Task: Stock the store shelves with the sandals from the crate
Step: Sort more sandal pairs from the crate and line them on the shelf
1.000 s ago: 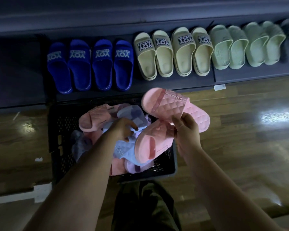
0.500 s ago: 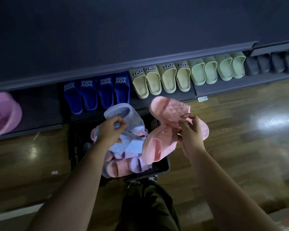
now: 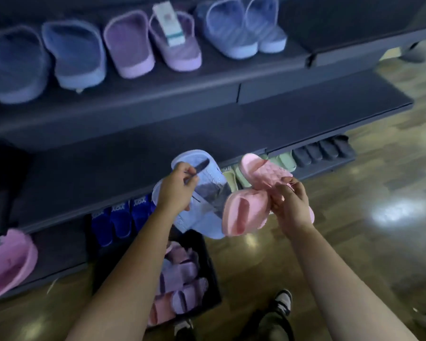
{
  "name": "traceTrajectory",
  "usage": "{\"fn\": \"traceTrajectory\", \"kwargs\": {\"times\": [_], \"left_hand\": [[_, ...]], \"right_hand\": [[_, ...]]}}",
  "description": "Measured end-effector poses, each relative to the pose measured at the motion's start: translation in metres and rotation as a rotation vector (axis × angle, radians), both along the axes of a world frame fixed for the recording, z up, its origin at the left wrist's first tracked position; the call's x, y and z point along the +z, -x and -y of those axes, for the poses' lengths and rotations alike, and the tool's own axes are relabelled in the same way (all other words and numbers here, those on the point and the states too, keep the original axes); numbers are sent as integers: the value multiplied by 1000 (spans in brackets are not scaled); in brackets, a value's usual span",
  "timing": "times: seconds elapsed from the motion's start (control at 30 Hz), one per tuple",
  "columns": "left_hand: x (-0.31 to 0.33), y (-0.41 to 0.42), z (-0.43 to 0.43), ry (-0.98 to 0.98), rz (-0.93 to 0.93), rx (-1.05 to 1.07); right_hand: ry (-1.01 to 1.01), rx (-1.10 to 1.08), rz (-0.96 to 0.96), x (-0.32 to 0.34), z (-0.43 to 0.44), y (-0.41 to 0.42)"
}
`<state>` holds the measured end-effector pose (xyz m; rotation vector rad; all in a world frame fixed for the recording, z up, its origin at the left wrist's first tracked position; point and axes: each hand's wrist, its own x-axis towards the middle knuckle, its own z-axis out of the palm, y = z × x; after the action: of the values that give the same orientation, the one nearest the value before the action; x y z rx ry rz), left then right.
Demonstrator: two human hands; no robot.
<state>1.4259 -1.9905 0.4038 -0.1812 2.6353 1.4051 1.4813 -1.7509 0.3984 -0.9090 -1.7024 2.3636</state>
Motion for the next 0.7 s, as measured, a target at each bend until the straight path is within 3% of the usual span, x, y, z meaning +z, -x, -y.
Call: {"fn": "traceTrajectory", "kwargs": {"times": [0.4, 0.7], "left_hand": [[155, 76, -228, 13, -223, -43], [246, 179, -306, 46, -326, -88]], "right_hand": [[-93, 84, -260, 147, -235, 89], [-72, 3, -397, 229, -328, 210]]}}
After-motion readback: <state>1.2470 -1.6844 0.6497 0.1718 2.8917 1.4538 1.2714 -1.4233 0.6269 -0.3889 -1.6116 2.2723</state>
